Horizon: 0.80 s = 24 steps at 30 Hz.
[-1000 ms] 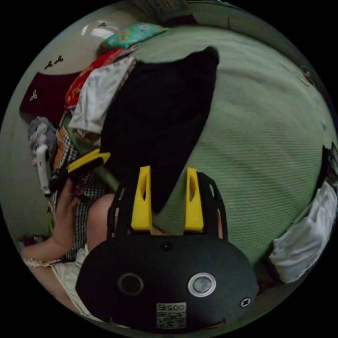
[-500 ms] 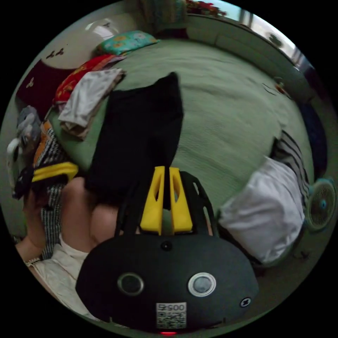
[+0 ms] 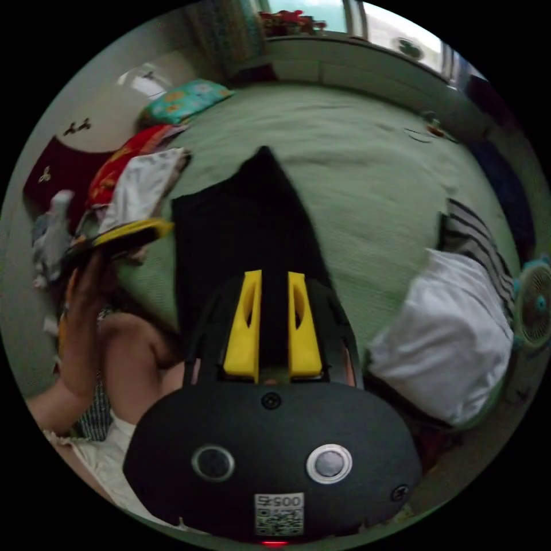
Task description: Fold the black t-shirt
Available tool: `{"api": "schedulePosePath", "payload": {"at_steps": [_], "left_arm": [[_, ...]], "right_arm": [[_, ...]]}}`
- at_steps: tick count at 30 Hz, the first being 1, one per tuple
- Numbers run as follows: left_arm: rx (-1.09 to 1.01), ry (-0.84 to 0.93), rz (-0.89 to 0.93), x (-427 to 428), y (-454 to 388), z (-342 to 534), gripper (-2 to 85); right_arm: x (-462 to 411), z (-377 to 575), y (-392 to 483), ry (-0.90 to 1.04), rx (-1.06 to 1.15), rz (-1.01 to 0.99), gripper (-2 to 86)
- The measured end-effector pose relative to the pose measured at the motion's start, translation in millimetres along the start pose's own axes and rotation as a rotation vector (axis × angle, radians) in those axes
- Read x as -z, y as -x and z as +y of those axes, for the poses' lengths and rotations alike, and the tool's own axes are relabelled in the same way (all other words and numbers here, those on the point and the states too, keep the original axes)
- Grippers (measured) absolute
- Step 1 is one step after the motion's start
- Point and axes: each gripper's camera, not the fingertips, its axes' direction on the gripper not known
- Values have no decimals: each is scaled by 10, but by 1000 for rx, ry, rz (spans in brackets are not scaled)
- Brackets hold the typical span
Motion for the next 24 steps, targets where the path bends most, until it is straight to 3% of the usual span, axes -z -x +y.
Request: {"api": "schedulePosePath", "payload": {"at_steps": [5, 10, 16, 20, 24], "left_arm": [[-17, 73, -39, -467, 136, -459, 70], [-74, 110, -49, -599, 109, -698, 26], [-18, 2, 93, -435, 215, -931, 10], [10, -4, -4, -441, 260, -1059, 7], [85, 72, -62, -679, 375, -1170, 2]], "right_arm": [[-283, -11, 874, 102, 239, -212, 119], [-848, 30, 1373, 301, 279, 145, 62], [-452, 140, 1423, 173, 178, 121, -11], [-279, 256, 1561, 50, 148, 40, -10], [-740, 321, 1817, 174, 183, 61, 45]]}}
